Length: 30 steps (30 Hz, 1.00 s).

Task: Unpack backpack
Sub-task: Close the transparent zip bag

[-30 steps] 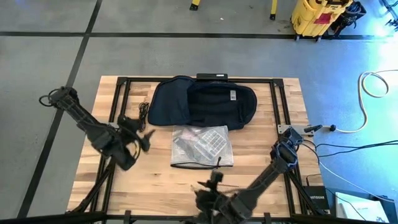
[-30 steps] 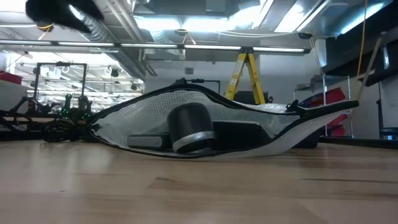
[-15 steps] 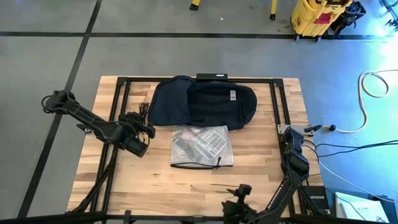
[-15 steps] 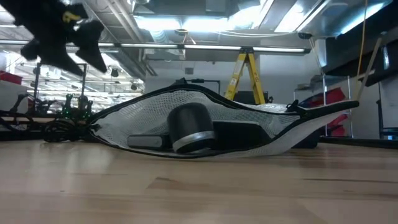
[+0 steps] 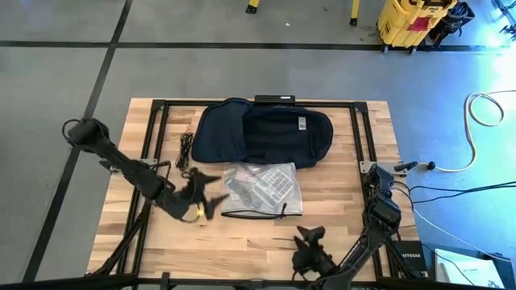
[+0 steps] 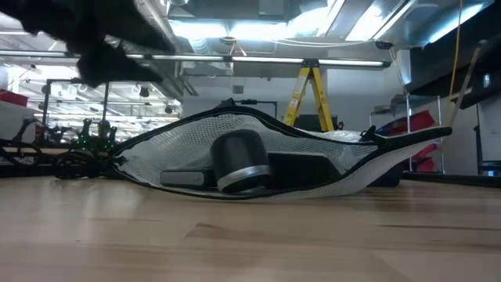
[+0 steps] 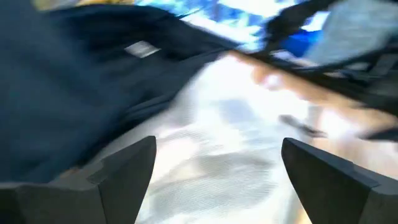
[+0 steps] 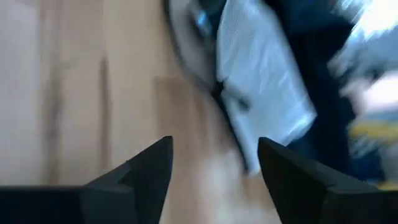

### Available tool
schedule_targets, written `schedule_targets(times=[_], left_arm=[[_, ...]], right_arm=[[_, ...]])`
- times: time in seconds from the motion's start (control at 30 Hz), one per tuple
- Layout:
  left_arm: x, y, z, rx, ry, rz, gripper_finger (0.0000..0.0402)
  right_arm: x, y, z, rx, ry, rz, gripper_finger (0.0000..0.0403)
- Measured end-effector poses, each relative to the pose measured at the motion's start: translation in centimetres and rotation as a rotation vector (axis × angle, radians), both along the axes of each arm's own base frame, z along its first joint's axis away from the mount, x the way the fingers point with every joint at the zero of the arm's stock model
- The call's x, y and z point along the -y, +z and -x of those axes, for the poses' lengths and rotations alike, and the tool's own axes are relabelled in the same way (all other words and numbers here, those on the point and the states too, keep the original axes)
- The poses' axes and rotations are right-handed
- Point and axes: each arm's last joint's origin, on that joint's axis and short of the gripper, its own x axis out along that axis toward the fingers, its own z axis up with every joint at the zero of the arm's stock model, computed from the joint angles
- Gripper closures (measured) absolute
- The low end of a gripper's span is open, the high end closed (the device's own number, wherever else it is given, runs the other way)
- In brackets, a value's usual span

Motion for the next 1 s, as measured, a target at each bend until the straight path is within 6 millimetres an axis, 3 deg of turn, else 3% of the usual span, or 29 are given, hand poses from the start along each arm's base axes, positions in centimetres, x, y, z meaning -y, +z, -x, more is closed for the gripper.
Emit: schedule_targets(times=[0.17, 0.33, 0.53, 0.63, 0.9, 1.0], left_arm=[[2.0, -1.6, -3.0, -0.040, -0.130, -0.131, 0.0069], [3.6, -3.4, -7.5, -0.126, -0.229, -0.269, 0.0069], [4.4, -2.7, -12.6, -0.142, -0.247, -0.383, 0.0069], [4.2, -1.9, -13.8, -0.135, -0.290, -0.421, 0.0069], [3.0, -1.7, -14.7, -0.138, -0.348, -0.423, 0.0069], [2.5, -1.7, -14.9, -0.138, -0.368, -0.416, 0.0069]], right_arm=[[1.9, -1.6, 0.3, -0.093, 0.060, 0.170, 0.0231], [3.1, -2.3, 0.0, -0.151, 0.067, 0.228, 0.0259], [3.2, -3.3, -0.2, -0.167, 0.098, 0.209, 0.0293], [3.4, -3.5, -0.1, -0.139, 0.103, 0.177, 0.0307], [5.1, 0.1, 2.4, 0.057, 0.153, -0.075, 0.0329], [6.1, 0.2, 3.3, -0.007, 0.227, -0.194, 0.0329]])
